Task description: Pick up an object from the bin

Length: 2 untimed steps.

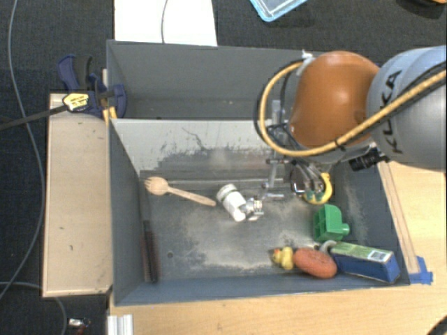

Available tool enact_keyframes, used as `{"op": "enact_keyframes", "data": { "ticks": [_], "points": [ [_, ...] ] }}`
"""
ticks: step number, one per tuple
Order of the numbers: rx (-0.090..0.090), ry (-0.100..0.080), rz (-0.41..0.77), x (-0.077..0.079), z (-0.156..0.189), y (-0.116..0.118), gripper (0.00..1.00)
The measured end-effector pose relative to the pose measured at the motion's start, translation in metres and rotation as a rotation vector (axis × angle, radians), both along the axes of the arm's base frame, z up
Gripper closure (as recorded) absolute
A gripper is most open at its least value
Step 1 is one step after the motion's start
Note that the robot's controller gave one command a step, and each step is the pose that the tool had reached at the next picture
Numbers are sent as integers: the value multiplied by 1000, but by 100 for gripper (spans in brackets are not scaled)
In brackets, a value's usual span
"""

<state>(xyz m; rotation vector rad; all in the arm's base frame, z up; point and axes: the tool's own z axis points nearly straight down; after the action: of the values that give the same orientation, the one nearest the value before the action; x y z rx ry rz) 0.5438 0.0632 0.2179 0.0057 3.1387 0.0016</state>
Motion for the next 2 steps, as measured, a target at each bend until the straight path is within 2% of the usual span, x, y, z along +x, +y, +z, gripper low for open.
{"op": "enact_keyframes", "data": {
  "ticks": [1, 2],
  "points": [
    [0, 0, 0, 0, 0, 0, 0],
    [0, -8, 45, 17, -62, 8, 0]
  ]
}}
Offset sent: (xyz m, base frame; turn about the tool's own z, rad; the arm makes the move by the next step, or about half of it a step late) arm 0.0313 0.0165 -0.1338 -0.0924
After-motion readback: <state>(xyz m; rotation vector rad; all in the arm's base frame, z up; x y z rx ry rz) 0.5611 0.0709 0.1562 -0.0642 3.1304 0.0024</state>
